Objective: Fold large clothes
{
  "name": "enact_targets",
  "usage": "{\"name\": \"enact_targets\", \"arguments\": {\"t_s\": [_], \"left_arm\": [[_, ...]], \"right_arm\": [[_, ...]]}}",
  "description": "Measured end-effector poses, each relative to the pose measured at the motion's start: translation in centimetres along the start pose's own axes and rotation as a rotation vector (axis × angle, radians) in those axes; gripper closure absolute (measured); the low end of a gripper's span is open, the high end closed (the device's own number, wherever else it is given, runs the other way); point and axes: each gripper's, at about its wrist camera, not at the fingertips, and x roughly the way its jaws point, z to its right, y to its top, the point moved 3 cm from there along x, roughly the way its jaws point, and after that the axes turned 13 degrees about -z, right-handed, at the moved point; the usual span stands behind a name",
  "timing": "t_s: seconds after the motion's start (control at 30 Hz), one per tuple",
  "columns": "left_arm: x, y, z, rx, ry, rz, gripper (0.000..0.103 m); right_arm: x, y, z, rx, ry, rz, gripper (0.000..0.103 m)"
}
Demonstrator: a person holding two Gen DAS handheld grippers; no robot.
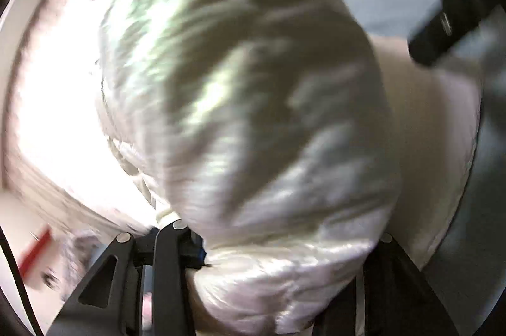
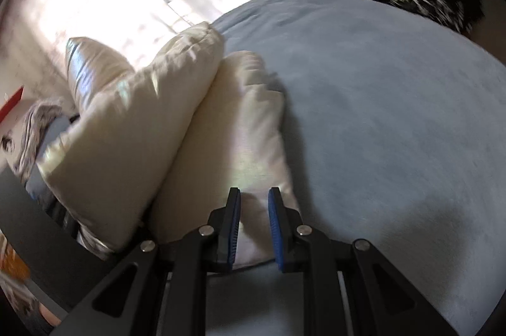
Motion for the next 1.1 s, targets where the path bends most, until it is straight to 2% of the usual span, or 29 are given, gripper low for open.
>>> {"name": "enact_targets", "arguments": {"t_s": [0.1,0.17,0.23,0.27,0.3,0.4,0.5,0.57,0.63,0.73,0.8,0.87,0.9,1.07,1.1], "left_arm": [[-0.3,-0.5,0.5,0.012,0.016,0.004,0.062],[-0.7,-0.5,0.4,0.01,-0.006,0.006,0.058],[-1.1,0.4,0.3,0.008,-0.039,0.017,0.047],[-1.4,0.2,0.0,0.013,-0.055,0.021,0.043],[-1.8,-0.2,-0.2,0.016,-0.064,0.023,0.037],[-2.8,-0.1,-0.5,0.035,-0.117,0.037,0.027],[-4.6,0.2,-1.5,0.05,-0.195,0.052,0.024],[-6.3,-0.1,-3.2,0.05,-0.259,0.082,0.024],[-8.0,-0.9,-4.5,0.042,-0.329,0.103,0.023],[-10.7,-2.0,-7.6,0.005,-0.427,0.135,0.022],[-12.0,-3.1,-10.0,-0.036,-0.489,0.146,0.022],[-11.0,-4.2,-13.6,-0.086,-0.538,0.139,0.022],[-10.4,-3.6,-15.1,-0.114,-0.557,0.129,0.022],[-3.5,-5.4,-21.6,-0.373,-0.628,0.004,0.022],[-1.3,-6.0,-22.9,-0.462,-0.654,-0.043,0.022]], "right_arm": [[-0.4,-0.7,0.9,0.03,-0.005,0.001,0.085],[-0.9,-0.7,0.3,0.027,-0.017,0.001,0.085],[-1.8,-0.9,0.3,0.02,-0.025,0.003,0.085],[-2.7,-2.2,-0.4,0.017,-0.026,0.005,0.085],[-3.0,-2.2,-0.6,0.014,-0.028,0.006,0.085],[-3.8,-1.6,-0.6,0.003,-0.03,0.013,0.08],[-4.7,-1.1,-1.0,-0.011,-0.032,0.015,0.069],[-5.7,-0.8,-1.8,-0.024,-0.032,0.026,0.054],[-6.7,-0.4,-2.9,-0.043,-0.024,0.042,0.05],[-8.2,0.4,-4.9,-0.095,-0.028,0.062,0.049],[-9.0,0.9,-6.4,-0.136,-0.029,0.071,0.048],[-9.6,1.9,-8.4,-0.19,-0.023,0.079,0.035],[-9.8,2.4,-9.3,-0.213,-0.023,0.085,0.033],[-8.5,5.5,-14.8,-0.356,-0.001,0.061,0.029],[-7.9,6.0,-15.9,-0.386,0.009,0.048,0.029]]}}
